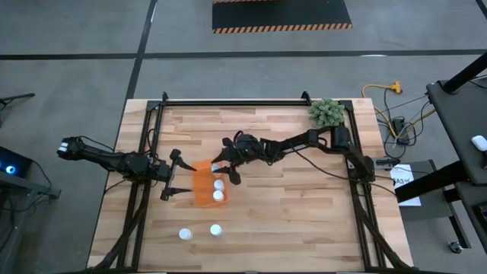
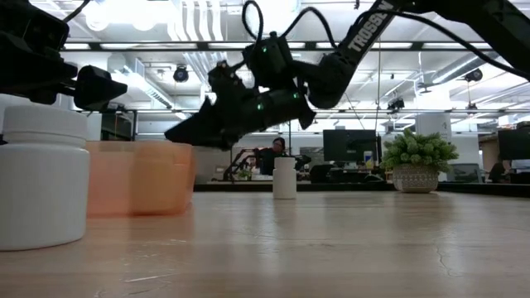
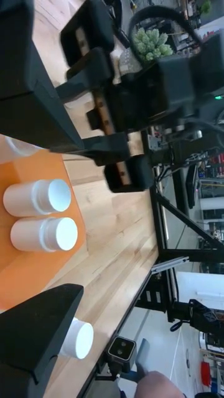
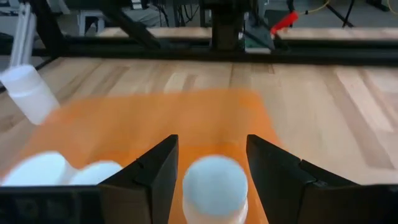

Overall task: Pick and place pill bottles into a basket
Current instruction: Put the white medicine bottle into the orange bin, then put the top right white medicine bottle into the orange bin

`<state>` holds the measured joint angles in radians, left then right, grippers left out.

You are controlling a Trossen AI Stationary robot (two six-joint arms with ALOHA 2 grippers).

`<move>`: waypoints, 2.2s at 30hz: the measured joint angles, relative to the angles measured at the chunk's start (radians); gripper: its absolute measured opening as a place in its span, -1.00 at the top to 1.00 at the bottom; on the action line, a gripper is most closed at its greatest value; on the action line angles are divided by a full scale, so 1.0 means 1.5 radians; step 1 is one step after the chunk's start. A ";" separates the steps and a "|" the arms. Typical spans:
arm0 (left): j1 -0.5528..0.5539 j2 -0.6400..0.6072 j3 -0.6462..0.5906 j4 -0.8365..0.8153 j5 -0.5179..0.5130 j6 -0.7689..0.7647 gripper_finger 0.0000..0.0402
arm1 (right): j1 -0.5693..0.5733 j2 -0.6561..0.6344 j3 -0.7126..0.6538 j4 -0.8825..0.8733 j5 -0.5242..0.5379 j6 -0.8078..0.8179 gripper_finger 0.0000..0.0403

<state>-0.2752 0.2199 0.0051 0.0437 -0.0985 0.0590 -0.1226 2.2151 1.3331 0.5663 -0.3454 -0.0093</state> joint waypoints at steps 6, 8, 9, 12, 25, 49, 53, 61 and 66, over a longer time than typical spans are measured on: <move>0.000 0.000 0.000 0.000 0.000 0.000 -0.72 | 0.000 -0.042 -0.001 -0.076 -0.002 -0.018 0.11; 0.000 0.000 0.000 0.000 0.000 0.000 -0.72 | 0.000 -0.052 -0.001 -0.105 -0.003 -0.032 0.11; 0.000 0.000 0.000 0.000 0.000 0.000 -0.72 | 0.000 -0.057 -0.003 -0.118 -0.003 -0.038 0.11; 0.000 0.000 0.000 0.000 0.000 0.000 -0.72 | 0.000 -0.066 -0.008 -0.142 -0.003 -0.056 0.11; 0.000 0.000 0.000 0.000 0.000 0.000 -0.72 | 0.000 -0.067 -0.046 -0.104 -0.038 -0.076 0.10; 0.000 0.000 0.000 0.000 0.000 0.000 -0.72 | -0.014 -0.226 -0.432 0.320 0.176 -0.034 0.11; 0.000 0.000 0.000 0.000 0.000 0.000 -0.72 | -0.030 -0.249 -0.499 0.391 0.186 -0.022 0.11; 0.000 0.003 0.000 -0.001 0.000 0.000 -0.72 | -0.067 -0.252 -0.573 0.448 0.198 0.005 0.11; 0.000 0.004 0.000 0.000 0.000 0.000 -0.72 | -0.071 -0.251 -0.575 0.447 0.197 0.004 0.11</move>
<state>-0.2752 0.2256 0.0048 0.0439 -0.0983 0.0593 -0.2287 1.8384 0.4702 1.2373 -0.0505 -0.0036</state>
